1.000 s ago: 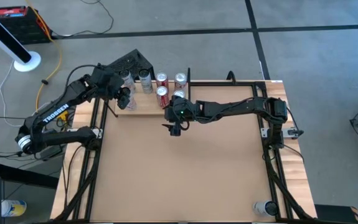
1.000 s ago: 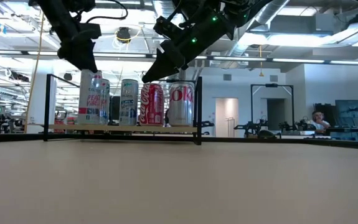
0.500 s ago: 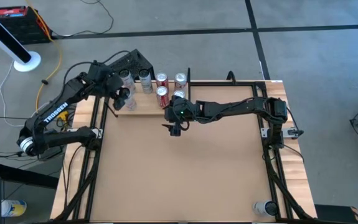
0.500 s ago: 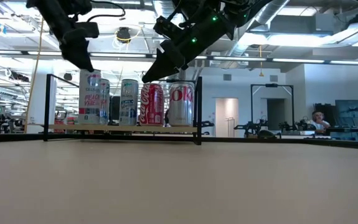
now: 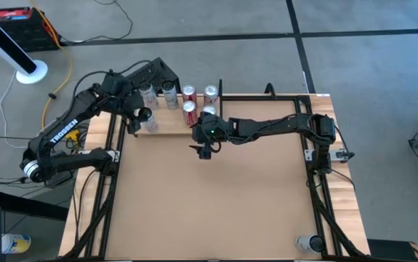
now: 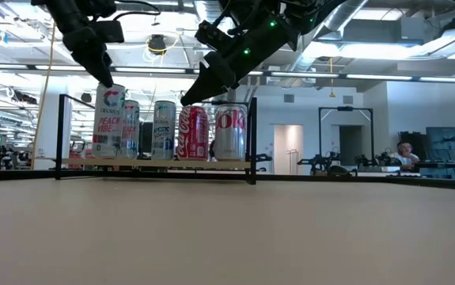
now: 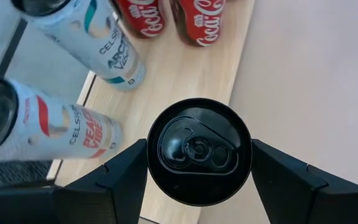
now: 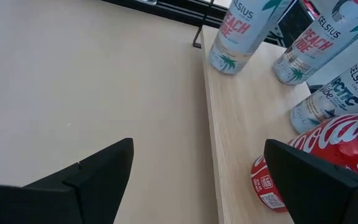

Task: Place canned beverage on shelf
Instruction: Put the white and pink soda can on the shelf aligned with the other white and pink soda can

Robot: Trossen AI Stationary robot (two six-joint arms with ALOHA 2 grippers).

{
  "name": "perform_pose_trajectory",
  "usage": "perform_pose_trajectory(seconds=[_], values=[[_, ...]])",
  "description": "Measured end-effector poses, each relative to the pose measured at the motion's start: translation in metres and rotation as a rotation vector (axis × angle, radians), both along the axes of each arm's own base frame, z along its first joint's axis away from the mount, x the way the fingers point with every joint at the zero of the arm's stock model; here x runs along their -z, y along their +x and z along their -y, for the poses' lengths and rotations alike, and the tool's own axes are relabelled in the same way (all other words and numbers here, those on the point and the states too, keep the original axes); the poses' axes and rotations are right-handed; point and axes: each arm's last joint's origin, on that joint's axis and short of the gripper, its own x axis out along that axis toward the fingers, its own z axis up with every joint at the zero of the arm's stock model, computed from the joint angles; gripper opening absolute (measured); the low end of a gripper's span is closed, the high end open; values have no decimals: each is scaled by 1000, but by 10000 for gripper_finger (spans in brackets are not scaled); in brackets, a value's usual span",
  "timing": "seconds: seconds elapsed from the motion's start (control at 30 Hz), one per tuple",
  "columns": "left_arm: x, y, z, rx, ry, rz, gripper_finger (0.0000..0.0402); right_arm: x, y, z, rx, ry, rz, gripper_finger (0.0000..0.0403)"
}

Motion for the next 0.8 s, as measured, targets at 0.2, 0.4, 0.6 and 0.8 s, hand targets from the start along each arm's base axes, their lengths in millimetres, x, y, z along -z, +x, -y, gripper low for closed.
perform_pose_trajectory(seconds=[0.2, 0.4, 0.6, 0.8], values=[[5, 5, -10, 40, 7, -38, 234, -1, 0, 0, -11, -19, 5, 384], [13, 8, -18, 17, -13, -102, 234, -1, 0, 1, -12, -22, 2, 384], [13, 5, -15, -8, -16, -123, 253, 1, -1, 1, -18, -29, -15, 384], [14, 4, -14, -11, -32, -128, 264, 1, -1, 1, -6, -9, -19, 384]])
